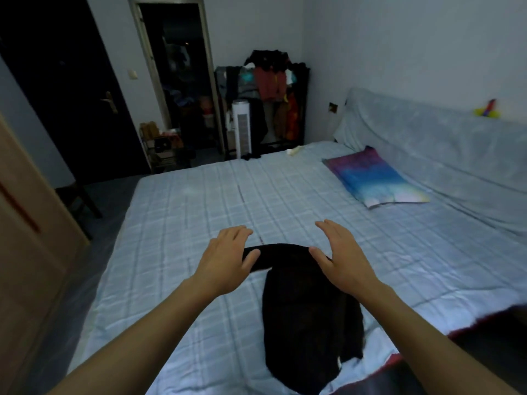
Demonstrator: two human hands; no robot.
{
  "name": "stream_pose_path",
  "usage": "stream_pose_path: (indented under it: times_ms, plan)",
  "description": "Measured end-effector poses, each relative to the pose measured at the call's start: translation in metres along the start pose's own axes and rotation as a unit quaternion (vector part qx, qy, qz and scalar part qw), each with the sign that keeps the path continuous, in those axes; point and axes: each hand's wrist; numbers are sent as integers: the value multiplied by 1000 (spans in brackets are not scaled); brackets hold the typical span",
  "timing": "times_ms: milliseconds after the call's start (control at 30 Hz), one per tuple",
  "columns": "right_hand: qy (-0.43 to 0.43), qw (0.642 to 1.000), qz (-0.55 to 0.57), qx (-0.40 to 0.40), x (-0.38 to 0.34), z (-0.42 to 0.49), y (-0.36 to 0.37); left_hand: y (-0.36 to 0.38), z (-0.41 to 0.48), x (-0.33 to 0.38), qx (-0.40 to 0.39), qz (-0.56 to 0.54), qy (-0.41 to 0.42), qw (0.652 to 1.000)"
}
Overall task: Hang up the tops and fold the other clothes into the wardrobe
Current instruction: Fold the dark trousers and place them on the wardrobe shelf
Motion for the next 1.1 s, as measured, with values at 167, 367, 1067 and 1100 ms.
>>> stream_pose_path:
  times_ms: [167, 367, 1067, 1100]
  plan:
    - [40, 999, -32, 3, 42, 28, 0, 51, 56, 1, -28, -30, 31, 999]
    - [72, 994, -73, -20, 75, 75, 21, 103, 123, -17, -42, -76, 39, 995]
    - [143, 976, -35, -161, 217, 13, 105, 260, 77, 25, -184, -104, -43, 977]
    - [150, 975, -34, -163, 220, 6, 108, 265, 69, 28, -192, -104, -42, 975]
Point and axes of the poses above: each hand's wrist, its own z-axis towards the middle knuckle, its own y-axis out of the palm, x = y × z, and after that the axes turned 6 degrees about x, right-handed
